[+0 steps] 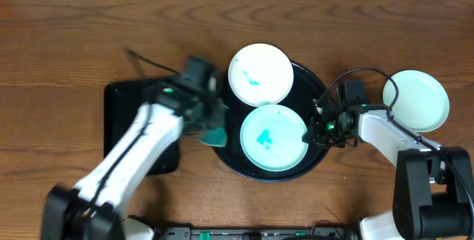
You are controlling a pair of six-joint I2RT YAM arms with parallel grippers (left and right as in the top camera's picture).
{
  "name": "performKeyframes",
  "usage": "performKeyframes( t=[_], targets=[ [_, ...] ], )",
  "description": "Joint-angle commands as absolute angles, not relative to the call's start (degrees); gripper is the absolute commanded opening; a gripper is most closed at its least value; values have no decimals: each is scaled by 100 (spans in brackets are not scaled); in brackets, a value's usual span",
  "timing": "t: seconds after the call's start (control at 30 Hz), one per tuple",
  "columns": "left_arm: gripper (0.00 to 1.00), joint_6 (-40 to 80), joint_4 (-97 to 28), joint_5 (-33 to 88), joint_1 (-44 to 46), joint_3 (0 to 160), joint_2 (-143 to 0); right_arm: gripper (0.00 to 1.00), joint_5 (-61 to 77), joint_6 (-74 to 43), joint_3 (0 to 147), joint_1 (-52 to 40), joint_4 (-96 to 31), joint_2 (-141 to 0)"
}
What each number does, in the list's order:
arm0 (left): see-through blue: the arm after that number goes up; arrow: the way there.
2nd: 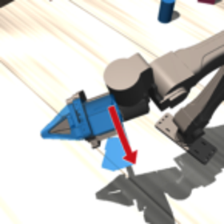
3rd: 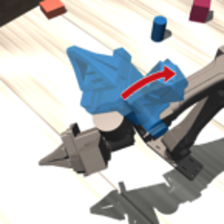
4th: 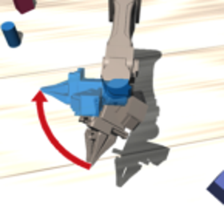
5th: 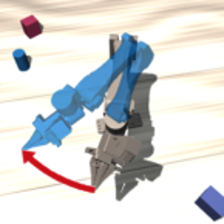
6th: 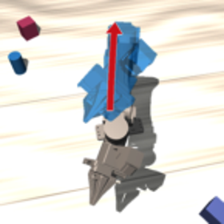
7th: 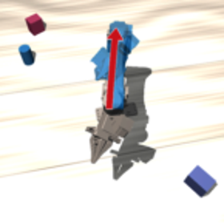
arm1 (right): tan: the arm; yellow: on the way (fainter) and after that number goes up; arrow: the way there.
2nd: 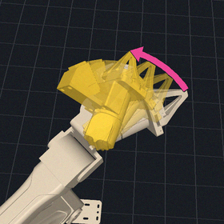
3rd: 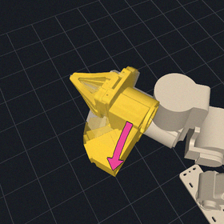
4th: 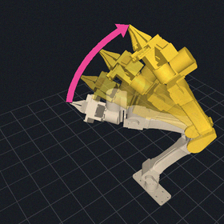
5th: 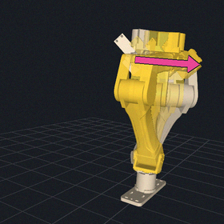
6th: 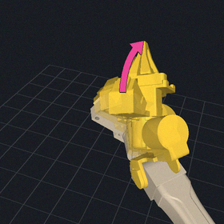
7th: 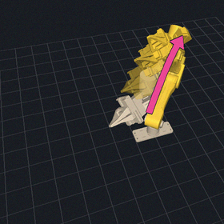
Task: Clean dirty plates on tray and stack at the side
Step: 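Carry the sponge with the left gripper onto the lower stained plate, then scrub the lower plate with the sponge while the right gripper holds its rim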
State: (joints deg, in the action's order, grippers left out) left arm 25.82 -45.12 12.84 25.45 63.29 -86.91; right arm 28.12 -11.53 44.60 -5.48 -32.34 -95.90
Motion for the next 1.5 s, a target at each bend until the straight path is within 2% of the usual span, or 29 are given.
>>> performKeyframes(
  t=[0.0, 0.23, 0.47, 0.7, 0.93, 1.03, 1.17, 1.47],
  targets=[
    [7, 2867, -4246, 1763, 3087, 6434, -9282, 1, 2681, -1109, 4383, -609, -3148, -9762],
    [7, 3059, -3959, 1782, 3924, 6705, -10036, 1, 2679, -1109, 4383, -609, -3146, -9762],
    [7, 3275, -3472, 1907, 4296, 6726, -10396, 1, 2591, -1109, 4381, -611, -3146, -9762],
    [7, 3308, -2762, 1966, 4381, 6726, -10956, 1, 2593, -1109, 4383, -609, -3155, -9762],
    [7, 3306, -1778, 3179, 4412, 6729, -11459, 1, 2591, -1109, 4381, -611, -3194, -9762],
    [7, 3258, -1542, 3210, 4423, 6729, -11478, 1, 2591, -1109, 4381, -611, -3216, -9762],
    [7, 3247, -1511, 2652, 4399, 6737, -11476, 1, 2589, -1109, 4381, -609, -3286, -9762],
    [7, 3262, -2091, 384, 4206, 6873, -11476, 1, 2381, -1155, 4381, -611, -3389, -9762]
  ],
)
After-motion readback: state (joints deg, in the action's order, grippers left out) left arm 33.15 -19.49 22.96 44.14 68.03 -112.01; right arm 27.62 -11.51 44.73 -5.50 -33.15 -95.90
